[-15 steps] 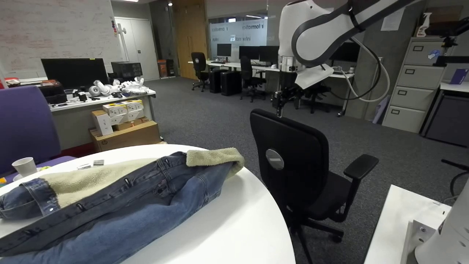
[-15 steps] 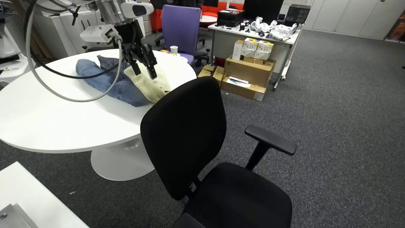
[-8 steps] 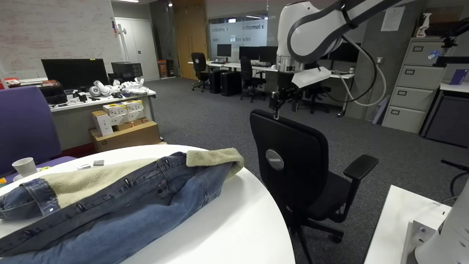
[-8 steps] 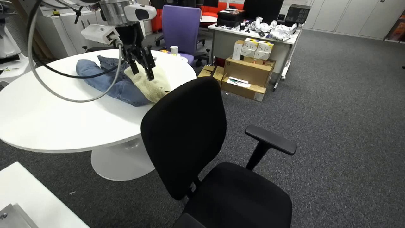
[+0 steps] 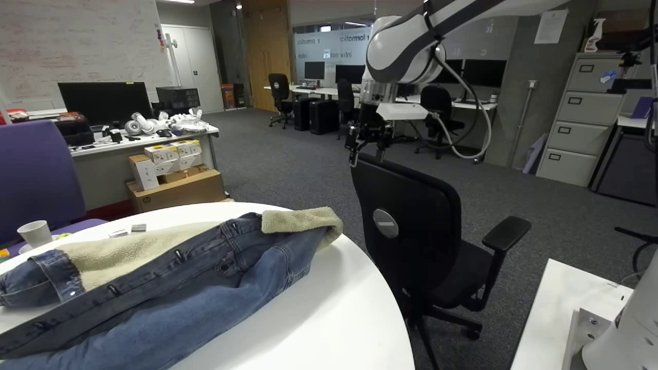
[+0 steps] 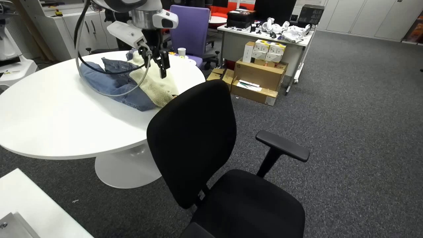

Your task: Put the denim coat on the headrest of the chair and push the chair to the right

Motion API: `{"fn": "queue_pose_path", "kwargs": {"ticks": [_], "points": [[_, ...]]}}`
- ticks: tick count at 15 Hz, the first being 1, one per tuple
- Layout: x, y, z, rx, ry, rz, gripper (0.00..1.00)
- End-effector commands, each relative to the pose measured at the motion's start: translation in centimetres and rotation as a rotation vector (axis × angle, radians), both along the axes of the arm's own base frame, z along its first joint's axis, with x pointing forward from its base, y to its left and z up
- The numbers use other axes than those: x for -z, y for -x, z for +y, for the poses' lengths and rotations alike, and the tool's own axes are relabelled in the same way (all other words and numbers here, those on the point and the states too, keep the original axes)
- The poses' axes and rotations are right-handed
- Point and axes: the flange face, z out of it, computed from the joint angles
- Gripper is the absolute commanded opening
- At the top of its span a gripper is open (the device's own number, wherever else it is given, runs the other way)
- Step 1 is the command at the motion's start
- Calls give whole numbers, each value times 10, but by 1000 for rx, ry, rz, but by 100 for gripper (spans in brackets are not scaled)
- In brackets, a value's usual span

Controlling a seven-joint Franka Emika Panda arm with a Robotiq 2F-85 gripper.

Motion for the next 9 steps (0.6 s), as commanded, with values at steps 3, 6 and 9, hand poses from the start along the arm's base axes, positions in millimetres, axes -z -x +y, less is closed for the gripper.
{"fn": "queue_pose_path", "kwargs": {"ticks": [3,6,9], "points": [[17,-44,2,282,-15,62,100],[31,-57,6,406,-54,152,100],[39,-63,7,454,-113,253,100]]}}
